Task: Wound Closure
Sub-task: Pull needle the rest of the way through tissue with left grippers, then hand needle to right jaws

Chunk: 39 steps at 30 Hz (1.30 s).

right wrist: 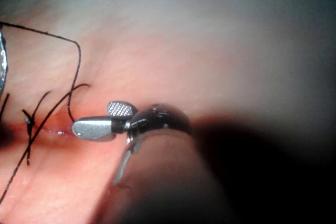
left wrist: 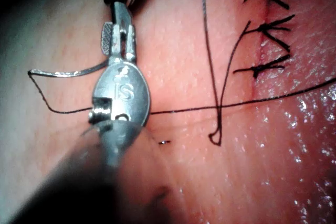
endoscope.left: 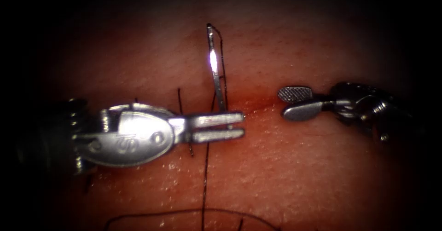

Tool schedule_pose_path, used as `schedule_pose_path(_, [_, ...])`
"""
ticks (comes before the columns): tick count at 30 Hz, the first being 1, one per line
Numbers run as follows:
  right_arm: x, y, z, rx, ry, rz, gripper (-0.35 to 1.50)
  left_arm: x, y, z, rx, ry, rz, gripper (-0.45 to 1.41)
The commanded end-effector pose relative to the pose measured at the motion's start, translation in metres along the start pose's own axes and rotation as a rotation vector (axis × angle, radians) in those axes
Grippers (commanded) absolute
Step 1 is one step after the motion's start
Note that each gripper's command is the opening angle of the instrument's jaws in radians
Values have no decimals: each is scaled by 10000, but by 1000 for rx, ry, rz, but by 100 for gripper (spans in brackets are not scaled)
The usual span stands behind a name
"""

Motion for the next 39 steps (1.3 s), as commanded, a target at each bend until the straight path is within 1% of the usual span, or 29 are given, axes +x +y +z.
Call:
schedule_pose_path(1, [4, -3, 11, 25, -13, 24, 105, -11, 3, 10, 3, -3, 12, -45])
schedule_pose_path(3, [2, -8, 13, 58, -35, 57, 88, -19, 10, 15, 5, -3, 23, -45])
schedule_pose_path(4, [1, -10, 14, 69, -42, 76, 89, -25, 13, 18, 3, 4, 29, -45])
schedule_pose_path(5, [-2, -14, 18, 82, -51, 105, 103, -31, 18, 22, 3, 7, 37, -45])
schedule_pose_path(6, [-2, -14, 18, 82, -51, 105, 103, -31, 18, 22, 3, 7, 37, -45])
schedule_pose_path(8, [-5, -18, 24, 86, -51, 123, 116, -37, 23, 27, 1, 14, 45, -45])
schedule_pose_path(9, [-7, -19, 27, 92, -55, 135, 120, -39, 26, 29, 0, 18, 43, -45])
schedule_pose_path(11, [-9, -22, 33, 99, -58, 147, 120, -42, 31, 35, -6, 33, 63, -45])
schedule_pose_path(13, [-8, -23, 43, 95, -49, 154, 123, -45, 39, 41, -8, 37, 109, -45])
schedule_pose_path(15, [-5, -23, 52, 87, -39, 156, 123, -45, 46, 46, -20, 30, 145, -45])
schedule_pose_path(18, [-4, -22, 59, 81, -35, 157, 123, -45, 48, 48, -33, 29, 159, -45])
schedule_pose_path(21, [-1, -22, 68, 56, -40, 158, 125, -45, 51, 49, -37, 32, 173, -45])
schedule_pose_path(22, [0, -21, 71, 33, -40, 158, 125, -45, 51, 49, -38, 32, 180, -45])
schedule_pose_path(31, [-3, -24, 71, 31, -45, 158, 125, -45, 53, 50, -40, 30, 187, -45])
schedule_pose_path(39, [-3, -26, 73, 31, -30, 158, 111, -45, 54, 52, -43, 30, 188, -45])
